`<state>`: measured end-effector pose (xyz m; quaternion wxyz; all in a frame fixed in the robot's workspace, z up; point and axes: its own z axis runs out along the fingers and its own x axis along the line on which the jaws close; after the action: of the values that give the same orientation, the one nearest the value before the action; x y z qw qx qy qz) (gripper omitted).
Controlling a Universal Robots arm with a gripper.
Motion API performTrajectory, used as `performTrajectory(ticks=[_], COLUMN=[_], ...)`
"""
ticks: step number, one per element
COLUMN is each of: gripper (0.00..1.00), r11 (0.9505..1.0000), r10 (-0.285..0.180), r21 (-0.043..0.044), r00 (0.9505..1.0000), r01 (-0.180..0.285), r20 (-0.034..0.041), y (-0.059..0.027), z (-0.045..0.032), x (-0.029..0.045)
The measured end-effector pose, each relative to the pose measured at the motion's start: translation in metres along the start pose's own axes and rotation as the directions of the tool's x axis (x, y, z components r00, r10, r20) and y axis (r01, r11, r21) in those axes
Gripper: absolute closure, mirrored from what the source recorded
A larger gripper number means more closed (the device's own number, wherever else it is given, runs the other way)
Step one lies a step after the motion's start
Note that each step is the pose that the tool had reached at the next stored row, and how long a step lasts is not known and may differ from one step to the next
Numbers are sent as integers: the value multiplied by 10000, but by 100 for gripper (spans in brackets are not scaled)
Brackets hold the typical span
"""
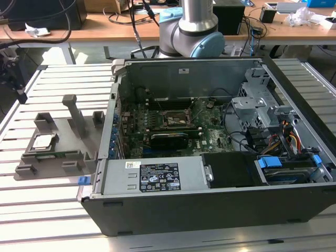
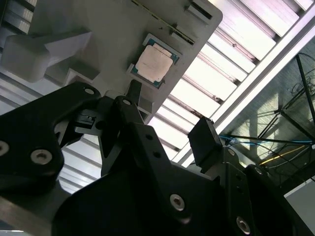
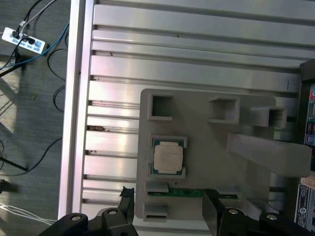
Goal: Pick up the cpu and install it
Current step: 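Pick up the cpu and move it towards the insertion slot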
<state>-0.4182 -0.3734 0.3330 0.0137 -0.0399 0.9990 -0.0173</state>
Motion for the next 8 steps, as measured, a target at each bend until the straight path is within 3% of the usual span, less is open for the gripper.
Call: performTrajectory(ticks=[2,5,8], gripper=[34,34,34], r11=[10000,10000,10000], r10=[-1,0,0], r21=[0,0,0], r00=[10000,10000,10000], r01=[1,0,0], r20=[0,0,0], y=[0,4,5], z=[6,117,134], x=[0,3,3])
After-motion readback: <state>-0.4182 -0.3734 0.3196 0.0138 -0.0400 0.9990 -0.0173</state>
